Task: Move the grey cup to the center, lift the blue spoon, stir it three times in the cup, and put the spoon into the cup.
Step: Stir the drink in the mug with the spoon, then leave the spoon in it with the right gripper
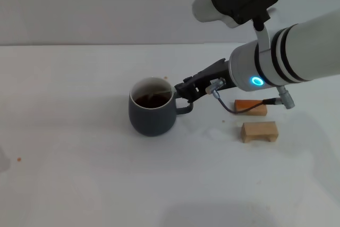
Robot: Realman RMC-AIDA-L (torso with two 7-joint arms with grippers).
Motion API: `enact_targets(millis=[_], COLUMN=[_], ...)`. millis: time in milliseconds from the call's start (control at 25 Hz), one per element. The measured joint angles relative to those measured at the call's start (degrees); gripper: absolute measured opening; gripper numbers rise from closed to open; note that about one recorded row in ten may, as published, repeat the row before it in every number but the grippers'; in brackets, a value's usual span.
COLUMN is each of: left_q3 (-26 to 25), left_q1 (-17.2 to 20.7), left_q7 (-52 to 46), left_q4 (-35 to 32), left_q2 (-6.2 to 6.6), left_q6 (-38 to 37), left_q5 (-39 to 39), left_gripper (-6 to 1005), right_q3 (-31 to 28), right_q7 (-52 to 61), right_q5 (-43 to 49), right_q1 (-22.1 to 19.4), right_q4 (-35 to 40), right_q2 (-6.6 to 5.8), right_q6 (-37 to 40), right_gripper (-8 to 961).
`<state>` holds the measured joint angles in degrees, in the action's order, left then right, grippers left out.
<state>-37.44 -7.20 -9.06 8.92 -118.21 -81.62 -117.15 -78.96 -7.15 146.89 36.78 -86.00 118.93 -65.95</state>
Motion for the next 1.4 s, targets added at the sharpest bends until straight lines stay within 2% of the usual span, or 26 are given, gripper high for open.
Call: enact_targets(millis=[160, 680, 1400], left_q3=[0.0, 0.0, 0.0], left_q1=[0.0, 0.49, 0.35], left_q7=[0.0, -0.02, -0.06], left_q4=[-0.03, -0.05, -0.04], left_q2=[0.0, -0.01, -0.05], left_q6=[0.07, 0.15, -0.24], left_q5=[0.0, 0.0, 0.0], left_gripper=[-2, -2, -2], right_q3=[-0.63, -2.14, 0.73], right_q7=[-0.43, -1.25, -0.88], right_q5=[-0.05, 0.01, -3.81], right_q1=[0.79, 0.37, 1.98], right_q4=[2.07, 1.73, 1.98], right_q2=[-0.08, -0.11, 0.2], right_q6=[0.65, -1.68, -1.48], right_gripper=[158, 158, 158])
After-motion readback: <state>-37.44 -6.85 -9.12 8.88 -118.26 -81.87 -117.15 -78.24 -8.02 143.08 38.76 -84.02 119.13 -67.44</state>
